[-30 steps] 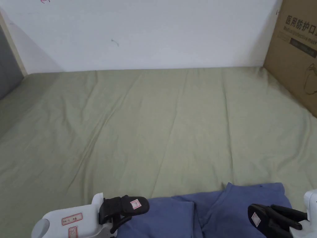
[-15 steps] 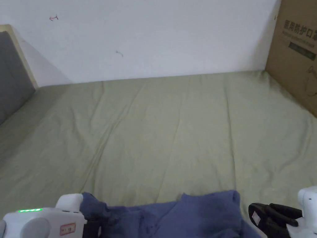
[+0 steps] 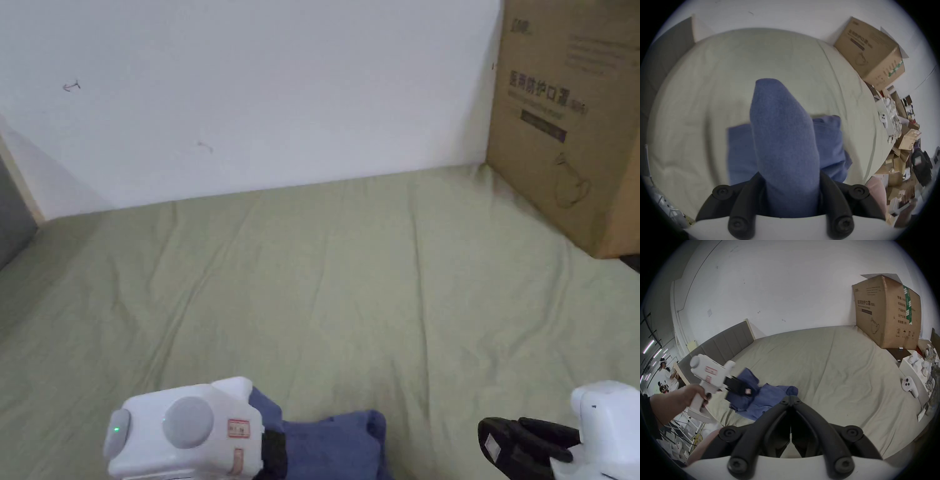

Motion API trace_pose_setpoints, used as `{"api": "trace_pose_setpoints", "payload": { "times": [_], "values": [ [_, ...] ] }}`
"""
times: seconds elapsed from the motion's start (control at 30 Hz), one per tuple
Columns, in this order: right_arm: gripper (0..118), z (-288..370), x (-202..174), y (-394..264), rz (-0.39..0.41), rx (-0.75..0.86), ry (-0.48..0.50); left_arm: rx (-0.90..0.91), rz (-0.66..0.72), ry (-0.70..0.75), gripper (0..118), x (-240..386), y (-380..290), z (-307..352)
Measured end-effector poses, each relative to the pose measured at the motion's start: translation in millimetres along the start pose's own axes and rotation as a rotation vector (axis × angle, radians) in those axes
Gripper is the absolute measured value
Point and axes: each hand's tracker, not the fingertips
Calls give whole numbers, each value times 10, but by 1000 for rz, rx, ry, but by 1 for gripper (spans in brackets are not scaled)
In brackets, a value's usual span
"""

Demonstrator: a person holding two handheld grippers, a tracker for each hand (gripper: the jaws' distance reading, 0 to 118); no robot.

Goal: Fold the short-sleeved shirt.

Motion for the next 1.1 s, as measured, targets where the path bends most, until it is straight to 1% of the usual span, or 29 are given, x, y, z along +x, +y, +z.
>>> {"api": "trace_pose_setpoints", "payload": {
  "times": [0.1,0.13,0.17,0.23,0.27,0.3,0.33,0.37,0.4,0.47,0.5,0.53,0.57,0.6,0.63,0.67,0.7,0.73,0.83,0.97,1.03,1.1],
  "values": [
    [0,63,84,-20,-16,7,-19,-37,-12,-27,15,302,71,-361],
    [0,70,112,-29,-24,7,-25,-32,-17,-50,19,358,79,-416],
    [0,72,138,-38,-33,5,-31,-22,-6,-119,42,410,81,-443],
    [0,60,191,-66,-60,5,-35,9,52,-344,96,371,83,-417],
    [0,46,215,-79,-74,2,-35,12,105,-475,116,325,78,-369],
    [0,32,233,-89,-86,1,-33,24,143,-567,118,266,65,-295],
    [0,17,245,-98,-95,-1,-31,43,171,-601,118,218,60,-229],
    [0,-4,255,-104,-103,-3,-28,71,182,-603,118,151,59,-137],
    [0,-19,257,-103,-106,-5,-26,99,183,-575,118,104,56,-46],
    [0,-32,247,-96,-107,-1,-20,170,165,-448,118,31,29,143],
    [0,-34,243,-90,-105,7,-18,196,149,-388,116,-1,15,231],
    [0,-36,238,-80,-102,14,-25,234,129,-357,105,-26,-9,308],
    [0,-32,239,-67,-102,27,-34,284,98,-341,75,-29,-64,386],
    [0,-24,247,-53,-107,37,-31,304,69,-329,40,-12,-93,440],
    [0,-20,265,-38,-115,43,-25,296,45,-303,11,28,-107,458],
    [0,-21,281,-27,-123,45,-22,282,17,-272,6,97,-120,443],
    [0,-26,293,-20,-127,44,-23,268,-16,-239,6,145,-149,394],
    [0,-28,304,-18,-131,43,-25,264,-51,-247,6,226,-161,348],
    [0,-30,332,-38,-135,36,-37,169,-135,-246,6,479,-167,48],
    [0,-19,369,-78,-139,25,-44,46,-141,-157,6,760,-176,-503],
    [0,-9,366,-94,-89,13,-70,33,-140,-154,5,869,-192,-723],
    [0,-10,363,-96,-74,7,-81,14,-140,-172,5,915,-205,-836]
  ]
}}
